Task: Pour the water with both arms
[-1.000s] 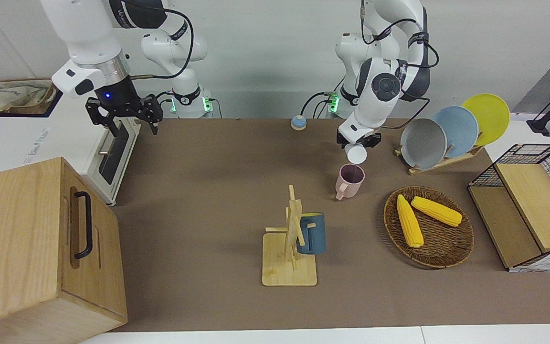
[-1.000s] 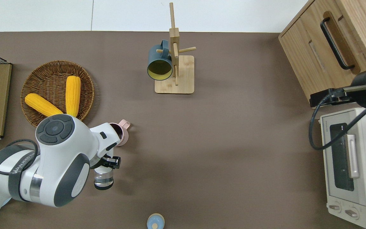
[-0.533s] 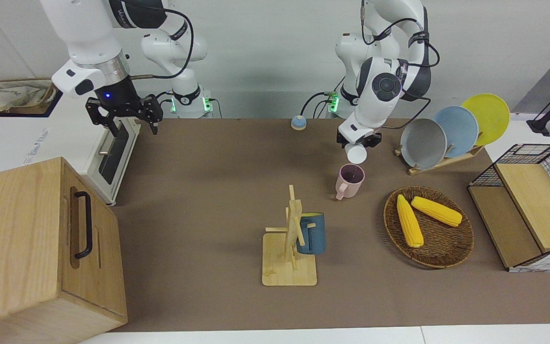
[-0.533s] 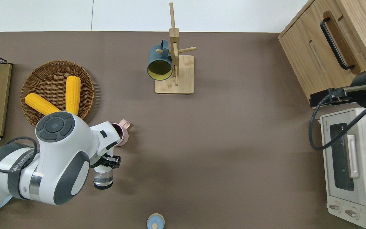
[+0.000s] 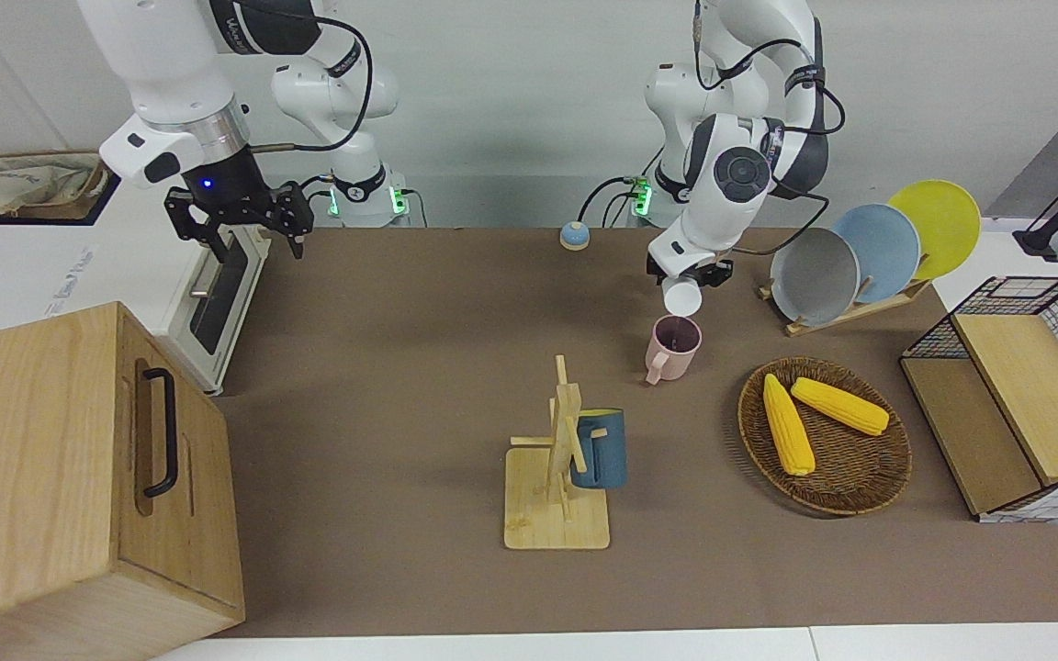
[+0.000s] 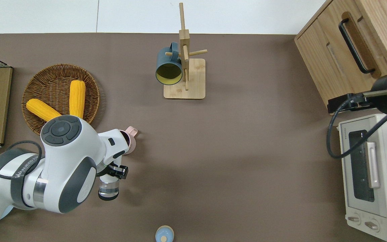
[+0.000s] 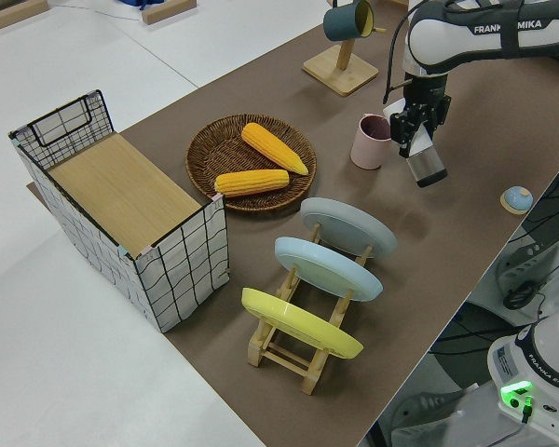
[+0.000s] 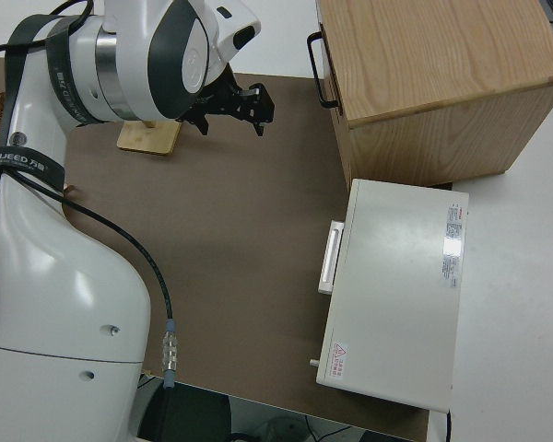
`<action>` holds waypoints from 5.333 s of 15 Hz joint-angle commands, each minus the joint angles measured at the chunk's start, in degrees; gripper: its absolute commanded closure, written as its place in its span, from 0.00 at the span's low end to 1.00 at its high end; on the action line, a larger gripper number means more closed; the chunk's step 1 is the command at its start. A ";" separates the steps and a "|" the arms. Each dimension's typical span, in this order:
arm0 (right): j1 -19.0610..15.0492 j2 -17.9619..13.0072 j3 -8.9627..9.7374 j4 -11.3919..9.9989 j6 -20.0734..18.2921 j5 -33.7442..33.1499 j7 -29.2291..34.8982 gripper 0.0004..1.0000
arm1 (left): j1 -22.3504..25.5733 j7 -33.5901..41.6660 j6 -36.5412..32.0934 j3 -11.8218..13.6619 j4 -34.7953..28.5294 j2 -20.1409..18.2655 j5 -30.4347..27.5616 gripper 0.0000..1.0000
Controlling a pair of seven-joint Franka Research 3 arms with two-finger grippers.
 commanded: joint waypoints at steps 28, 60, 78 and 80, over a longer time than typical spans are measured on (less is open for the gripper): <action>-0.20 -0.29 0.00 0.22 -0.89 0.99 -0.41 0.01 | 0.10 1.44 -11.82 0.50 8.87 4.96 -0.64 1.00; -0.20 -0.29 -0.08 0.31 -0.89 0.99 -0.41 0.01 | -0.07 0.48 8.55 1.29 -8.25 -7.95 -1.35 1.00; -0.20 -0.29 -0.08 0.31 -0.80 0.99 -0.41 0.01 | 3.97 -19.64 24.55 1.03 -16.01 -19.83 9.02 1.00; -0.20 -0.29 -0.08 0.31 -0.80 0.99 -0.41 0.01 | 4.58 -20.52 26.41 1.29 -15.04 -19.82 9.81 1.00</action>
